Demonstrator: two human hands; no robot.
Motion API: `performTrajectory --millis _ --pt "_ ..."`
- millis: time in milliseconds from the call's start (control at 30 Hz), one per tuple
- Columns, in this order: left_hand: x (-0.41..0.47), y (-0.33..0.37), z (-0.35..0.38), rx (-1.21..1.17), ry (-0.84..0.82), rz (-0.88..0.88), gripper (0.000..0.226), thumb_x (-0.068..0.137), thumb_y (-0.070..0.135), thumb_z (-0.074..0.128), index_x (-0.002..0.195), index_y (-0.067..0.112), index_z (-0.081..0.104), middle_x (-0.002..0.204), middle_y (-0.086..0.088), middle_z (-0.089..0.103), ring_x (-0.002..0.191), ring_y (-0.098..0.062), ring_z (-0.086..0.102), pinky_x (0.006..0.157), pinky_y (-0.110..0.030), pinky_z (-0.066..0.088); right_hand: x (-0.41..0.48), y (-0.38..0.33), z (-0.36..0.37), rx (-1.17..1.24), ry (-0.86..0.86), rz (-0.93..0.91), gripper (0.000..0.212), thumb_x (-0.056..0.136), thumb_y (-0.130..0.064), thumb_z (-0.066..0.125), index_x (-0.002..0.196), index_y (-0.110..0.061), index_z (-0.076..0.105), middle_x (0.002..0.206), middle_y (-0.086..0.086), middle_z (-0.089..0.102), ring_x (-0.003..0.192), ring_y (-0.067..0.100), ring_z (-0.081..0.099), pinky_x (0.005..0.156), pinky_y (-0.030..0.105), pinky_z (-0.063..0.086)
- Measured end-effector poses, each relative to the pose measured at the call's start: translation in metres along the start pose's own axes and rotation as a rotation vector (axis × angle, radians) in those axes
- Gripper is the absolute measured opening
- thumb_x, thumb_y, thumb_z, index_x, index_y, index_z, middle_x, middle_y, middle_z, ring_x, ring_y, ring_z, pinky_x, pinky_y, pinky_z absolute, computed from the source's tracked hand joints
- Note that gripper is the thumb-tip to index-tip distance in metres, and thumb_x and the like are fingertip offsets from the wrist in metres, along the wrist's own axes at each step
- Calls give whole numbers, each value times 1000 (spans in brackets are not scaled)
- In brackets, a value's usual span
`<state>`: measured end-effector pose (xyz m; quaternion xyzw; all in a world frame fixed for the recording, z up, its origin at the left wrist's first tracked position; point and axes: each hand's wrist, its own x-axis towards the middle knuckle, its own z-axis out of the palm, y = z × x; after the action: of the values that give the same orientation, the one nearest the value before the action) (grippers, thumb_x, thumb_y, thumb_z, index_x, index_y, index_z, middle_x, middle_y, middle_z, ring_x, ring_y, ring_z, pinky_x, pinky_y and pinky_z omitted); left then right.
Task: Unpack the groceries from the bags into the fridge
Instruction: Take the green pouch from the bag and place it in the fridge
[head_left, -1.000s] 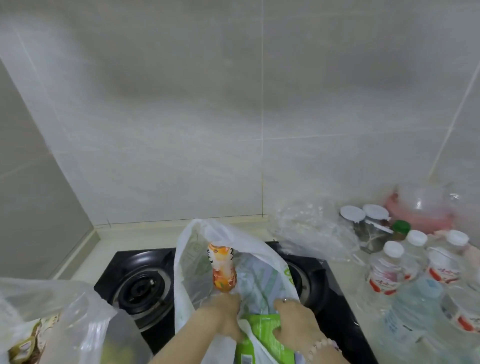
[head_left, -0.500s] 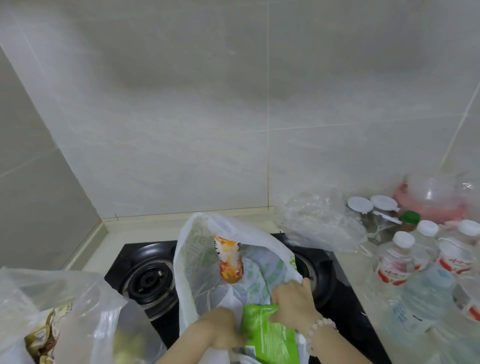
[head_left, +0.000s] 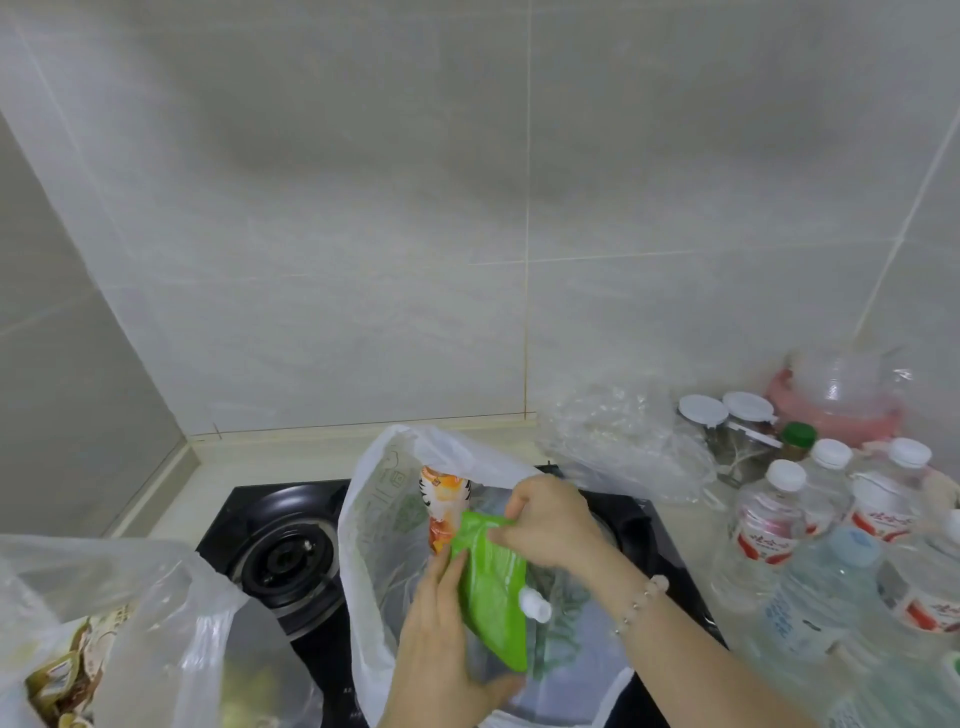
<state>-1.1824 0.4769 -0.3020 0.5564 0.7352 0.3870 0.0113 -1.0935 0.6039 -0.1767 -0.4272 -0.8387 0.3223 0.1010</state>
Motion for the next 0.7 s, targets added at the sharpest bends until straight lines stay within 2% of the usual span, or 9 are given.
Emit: performTrajectory --millis 100,200,267,333,433,500,533,600,700 --pt "7 15 -11 -93 225 -4 96 53 42 76 133 11 35 136 -16 45 132 -19 34 111 -15 21 -7 -16 -18 295 -66 52 24 76 -20 75 64 -20 54 66 -7 55 56 7 51 54 18 45" --pt "13 19 -29 -83 352 102 57 72 32 62 126 21 46 130 5 47 128 -1 37 106 -12 27 -16 -26 -25 469 -155 82 15 82 -25 71 76 -16 61 70 0 62 50 12 55 51 21 47" --pt "15 23 -42 -161 352 56 46 76 20 65 115 41 55 119 22 54 116 10 46 94 -7 37 -21 -28 -28 526 -205 79 28 87 -41 63 84 -13 65 74 6 69 58 17 64 62 26 51" --pt "12 32 -48 -346 346 -89 46 76 13 69 99 52 63 102 15 67 96 3 62 80 -10 48 -23 -20 -30 525 -157 80 42 83 -58 57 84 -17 66 80 3 72 68 16 68 67 26 52" --pt "15 54 -51 -795 210 -328 28 78 6 71 88 32 75 85 -8 73 78 -21 70 66 -34 59 -27 0 -23 619 -169 -24 60 64 -68 64 98 -19 65 98 1 70 94 19 67 79 23 52" --pt "20 66 -56 -865 66 -337 21 82 4 69 92 22 71 80 -8 73 73 -19 70 60 -31 58 -30 15 -7 764 -275 -106 68 54 -58 81 103 -13 64 100 0 72 97 17 67 79 20 52" --pt "24 68 -59 -785 -3 -288 15 80 16 72 93 24 71 81 -3 74 76 -14 70 63 -27 57 -32 19 -1 830 -304 -123 64 49 -45 89 99 -13 66 94 0 74 91 14 69 75 20 52" --pt "31 63 -63 -634 -116 -228 25 69 47 69 91 36 73 89 8 74 87 -7 69 75 -25 55 -35 30 6 911 -314 -153 46 51 -16 86 92 -11 67 83 -1 75 79 10 70 68 19 53" --pt "42 55 -66 -565 -250 -306 34 64 58 64 92 40 71 95 11 73 94 -7 68 88 -35 53 -35 38 7 964 -325 -157 40 55 3 77 92 -7 69 85 4 75 79 14 71 66 22 54"
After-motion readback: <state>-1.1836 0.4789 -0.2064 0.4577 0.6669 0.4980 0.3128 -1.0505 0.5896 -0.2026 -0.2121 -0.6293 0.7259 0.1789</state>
